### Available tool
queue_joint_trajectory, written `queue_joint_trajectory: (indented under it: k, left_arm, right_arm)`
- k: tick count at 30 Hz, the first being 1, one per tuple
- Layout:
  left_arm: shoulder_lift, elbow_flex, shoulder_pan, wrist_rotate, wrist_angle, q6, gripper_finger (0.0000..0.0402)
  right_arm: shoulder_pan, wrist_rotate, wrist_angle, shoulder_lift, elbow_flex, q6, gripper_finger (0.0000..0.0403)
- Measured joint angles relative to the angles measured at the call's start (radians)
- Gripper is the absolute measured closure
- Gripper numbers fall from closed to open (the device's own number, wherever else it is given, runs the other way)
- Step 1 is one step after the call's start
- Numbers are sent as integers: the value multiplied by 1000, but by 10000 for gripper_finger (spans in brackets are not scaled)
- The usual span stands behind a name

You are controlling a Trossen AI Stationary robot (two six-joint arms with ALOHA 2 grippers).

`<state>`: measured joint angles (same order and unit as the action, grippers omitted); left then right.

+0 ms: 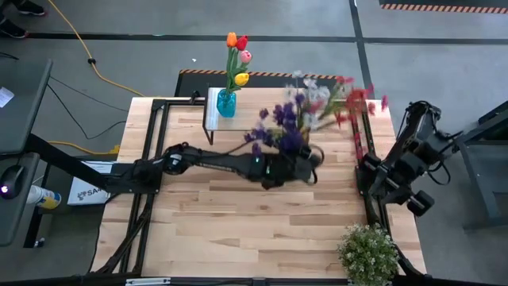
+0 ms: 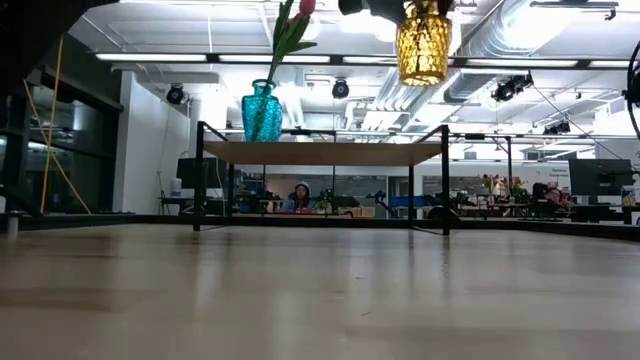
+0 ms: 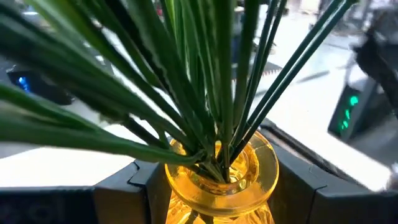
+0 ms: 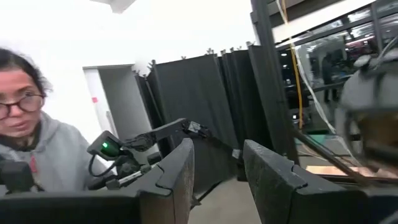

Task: Pick and place flowers into a vace then onto a shelf
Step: Put the yellow flower vase on the shelf

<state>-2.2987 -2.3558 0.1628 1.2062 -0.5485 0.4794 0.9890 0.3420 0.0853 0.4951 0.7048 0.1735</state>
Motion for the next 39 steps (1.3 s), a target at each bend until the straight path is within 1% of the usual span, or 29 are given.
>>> queue_joint_trajectory:
  k: [3, 9, 18, 23, 25, 31, 33, 39]
  left_arm:
    - [5, 0, -45, -4, 34, -4, 165]
    - [7, 0, -123, -32, 33, -4, 165]
    - [7, 0, -199, -49, 42, -3, 165]
    - [6, 0, -225, -82, 62, -2, 165]
    - [-9, -1, -232, -85, 104, -2, 165]
    - [-41, 0, -244, -97, 121, -10, 165]
    - [-47, 1, -249, -116, 127, -13, 165]
    - [-59, 0, -262, -103, 125, -14, 165]
  right_arm:
    - [0, 22, -31, -25, 0, -21, 272]
    - [0, 68, -56, -61, 0, -66, 272]
    - [0, 125, -79, -78, 1, -124, 272]
    - [0, 150, -90, -79, 1, -134, 272]
    - [0, 159, -92, -79, 1, -133, 272]
    - [0, 161, -98, -79, 1, -131, 272]
    - [0, 161, -101, -78, 1, -131, 272]
    - [0, 161, -109, -79, 1, -131, 272]
